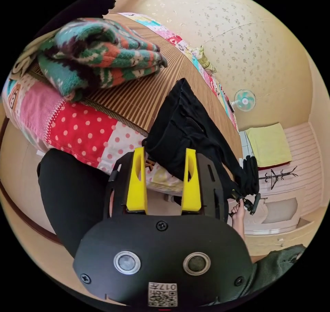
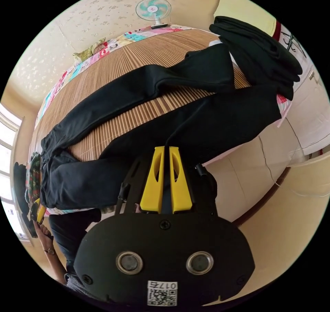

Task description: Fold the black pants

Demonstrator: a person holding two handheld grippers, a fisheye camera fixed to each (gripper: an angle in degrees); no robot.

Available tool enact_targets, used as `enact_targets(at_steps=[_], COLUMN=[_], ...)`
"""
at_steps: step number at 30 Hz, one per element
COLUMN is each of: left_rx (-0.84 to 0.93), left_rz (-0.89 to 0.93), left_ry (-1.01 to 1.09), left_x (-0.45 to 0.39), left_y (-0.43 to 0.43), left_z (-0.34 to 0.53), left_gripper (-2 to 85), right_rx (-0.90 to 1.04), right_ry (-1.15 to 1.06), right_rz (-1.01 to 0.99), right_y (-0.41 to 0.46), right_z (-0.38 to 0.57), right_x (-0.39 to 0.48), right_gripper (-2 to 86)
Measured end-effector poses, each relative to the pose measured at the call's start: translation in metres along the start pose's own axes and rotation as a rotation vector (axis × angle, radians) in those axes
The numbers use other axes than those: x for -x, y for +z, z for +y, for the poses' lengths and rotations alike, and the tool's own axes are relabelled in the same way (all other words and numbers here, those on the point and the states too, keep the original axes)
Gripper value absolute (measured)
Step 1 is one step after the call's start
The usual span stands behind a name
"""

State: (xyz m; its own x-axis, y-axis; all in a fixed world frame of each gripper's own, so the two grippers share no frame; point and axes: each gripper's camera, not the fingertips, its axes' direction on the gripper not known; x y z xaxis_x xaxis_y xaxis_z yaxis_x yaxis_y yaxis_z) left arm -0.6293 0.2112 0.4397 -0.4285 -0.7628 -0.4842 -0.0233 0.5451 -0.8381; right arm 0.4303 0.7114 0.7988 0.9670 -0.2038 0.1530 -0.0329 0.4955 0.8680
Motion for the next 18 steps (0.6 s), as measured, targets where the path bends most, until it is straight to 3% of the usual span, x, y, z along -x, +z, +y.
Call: enact_targets(at_steps=[7, 9, 12, 18], left_rx=[-0.063, -0.088, -0.125, -0.198], left_rz=[0.112, 0.122, 0.044, -0.066], left_ry=[0.062, 0.257, 0.434, 0.580], left_x=[-0.040, -0.101, -0.163, -0.204], left_y=[-0.014, -0.030, -0.043, -0.074], left_z=[0.015, 0.011, -0.004, -0.062], left_gripper=[5.2, 4.7, 4.2, 3.8], right_rx=[-0.020, -0.045, -0.083, -0.032], right_ry=[0.048, 0.061, 0.079, 0.020], right_rz=[-0.091, -0.096, -0.097, -0.057], right_y=[-0.013, -0.022, -0.025, -0.017], right_z=[0.003, 0.006, 0.008, -0.020], right_x=[-0.030, -0.033, -0.034, -0.002], right_gripper=[1.8, 1.7, 1.6, 1.6])
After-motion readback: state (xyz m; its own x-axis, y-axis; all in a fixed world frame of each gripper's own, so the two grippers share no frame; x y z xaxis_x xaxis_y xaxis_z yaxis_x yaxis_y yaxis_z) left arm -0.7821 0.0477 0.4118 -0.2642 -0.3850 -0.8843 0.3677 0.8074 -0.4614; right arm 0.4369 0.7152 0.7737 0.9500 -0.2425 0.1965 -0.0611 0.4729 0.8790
